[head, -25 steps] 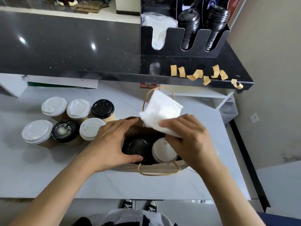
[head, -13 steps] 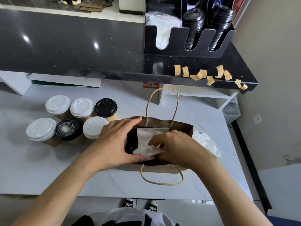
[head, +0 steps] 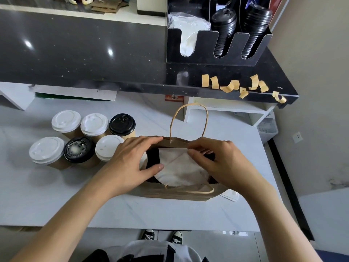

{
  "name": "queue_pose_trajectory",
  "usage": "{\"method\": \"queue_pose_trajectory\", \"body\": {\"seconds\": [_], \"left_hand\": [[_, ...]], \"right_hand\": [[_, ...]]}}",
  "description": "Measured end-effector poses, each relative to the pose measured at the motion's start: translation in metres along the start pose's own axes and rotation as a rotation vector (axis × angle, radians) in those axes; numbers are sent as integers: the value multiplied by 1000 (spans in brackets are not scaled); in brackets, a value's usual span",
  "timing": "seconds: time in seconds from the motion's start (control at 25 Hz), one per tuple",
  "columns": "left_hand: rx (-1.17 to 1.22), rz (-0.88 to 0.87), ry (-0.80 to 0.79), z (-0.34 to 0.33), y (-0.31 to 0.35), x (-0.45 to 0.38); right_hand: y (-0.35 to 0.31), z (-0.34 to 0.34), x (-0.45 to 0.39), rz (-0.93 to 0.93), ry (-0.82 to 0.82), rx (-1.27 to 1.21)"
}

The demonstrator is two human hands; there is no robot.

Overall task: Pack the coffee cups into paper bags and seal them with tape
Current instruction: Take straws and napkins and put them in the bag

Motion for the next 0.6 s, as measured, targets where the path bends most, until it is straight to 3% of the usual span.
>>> {"method": "queue_pose_trajectory", "body": {"seconds": [0.32,0.44,0.6], "left_hand": [[191,-40,129,18,-3,8],[267,14,140,19,-13,15],[322,55,106,15,-24,20]], "right_hand": [[37,39,31,-80,454,-78],[56,36,41,-190,489,-109],[67,20,56,-297,394,-172]]}}
Point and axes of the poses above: each hand's wrist, its own x-axis away from the middle knuckle, its own z-axis out of the back of the hand, y = z × x, the point moved 7 cm from there along -x, towards the middle knuckle, and after that the axes turned 6 degrees about z, right-handed, at the moved point
